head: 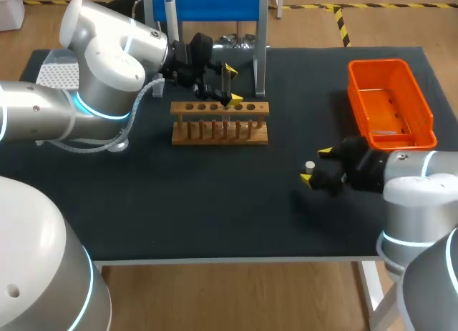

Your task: Invert the test tube, pick up the pipette, mount the tip to pipette, aspirate from beaker and dispense into the tube, eject the tip, return the pipette, and cap with the stopper.

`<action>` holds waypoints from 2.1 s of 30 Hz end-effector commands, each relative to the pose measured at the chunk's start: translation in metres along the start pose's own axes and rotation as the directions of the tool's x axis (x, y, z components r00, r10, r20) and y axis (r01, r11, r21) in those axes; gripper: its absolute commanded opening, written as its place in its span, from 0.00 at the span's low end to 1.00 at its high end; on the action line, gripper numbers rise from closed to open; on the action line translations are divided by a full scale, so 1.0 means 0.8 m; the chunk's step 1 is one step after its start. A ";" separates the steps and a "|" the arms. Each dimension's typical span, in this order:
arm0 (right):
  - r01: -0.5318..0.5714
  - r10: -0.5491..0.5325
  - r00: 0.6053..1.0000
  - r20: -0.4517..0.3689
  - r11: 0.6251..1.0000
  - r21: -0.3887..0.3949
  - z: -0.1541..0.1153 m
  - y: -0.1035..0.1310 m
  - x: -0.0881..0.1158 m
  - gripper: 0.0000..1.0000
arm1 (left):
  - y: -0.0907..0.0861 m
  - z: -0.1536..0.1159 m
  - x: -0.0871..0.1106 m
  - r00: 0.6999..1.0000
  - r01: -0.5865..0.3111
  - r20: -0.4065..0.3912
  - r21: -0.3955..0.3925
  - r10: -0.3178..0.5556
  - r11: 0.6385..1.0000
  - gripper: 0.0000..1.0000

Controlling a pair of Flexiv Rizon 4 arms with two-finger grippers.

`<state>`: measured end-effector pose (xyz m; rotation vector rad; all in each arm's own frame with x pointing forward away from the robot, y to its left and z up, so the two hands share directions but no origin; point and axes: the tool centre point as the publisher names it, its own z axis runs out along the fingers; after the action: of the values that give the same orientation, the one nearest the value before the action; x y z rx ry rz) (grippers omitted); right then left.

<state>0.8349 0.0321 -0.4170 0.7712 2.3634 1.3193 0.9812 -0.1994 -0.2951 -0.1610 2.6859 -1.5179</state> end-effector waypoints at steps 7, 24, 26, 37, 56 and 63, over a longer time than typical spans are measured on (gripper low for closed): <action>-0.018 0.018 1.000 0.014 1.000 0.009 0.008 0.000 -0.004 0.77 | -0.001 0.000 -0.001 1.000 0.001 -0.004 -0.004 -0.001 1.000 1.00; -0.035 0.034 0.999 0.026 0.999 0.023 0.015 -0.004 -0.008 0.50 | -0.001 0.000 -0.001 1.000 0.001 -0.004 -0.004 -0.001 1.000 1.00; -0.036 0.035 0.999 0.026 0.999 0.026 0.016 -0.004 -0.008 0.50 | -0.001 0.000 -0.001 1.000 0.001 -0.004 -0.004 -0.001 1.000 1.00; -0.036 0.035 0.999 0.025 0.999 0.031 0.021 -0.004 -0.009 0.47 | -0.001 0.000 -0.001 1.000 0.001 -0.004 -0.004 -0.001 1.000 1.00; -0.048 0.047 0.998 0.032 0.998 0.034 0.023 -0.007 -0.013 0.41 | -0.001 0.000 -0.001 1.000 0.001 -0.004 -0.004 -0.001 1.000 1.00; -0.050 0.049 0.998 0.038 0.998 0.036 0.022 -0.008 -0.014 0.40 | -0.001 0.000 -0.001 1.000 0.001 -0.004 -0.004 -0.001 1.000 1.00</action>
<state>0.8516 0.0340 -0.4308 0.8616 2.3608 1.2747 0.9810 -0.1995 -0.2952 -0.1612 2.6857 -1.5174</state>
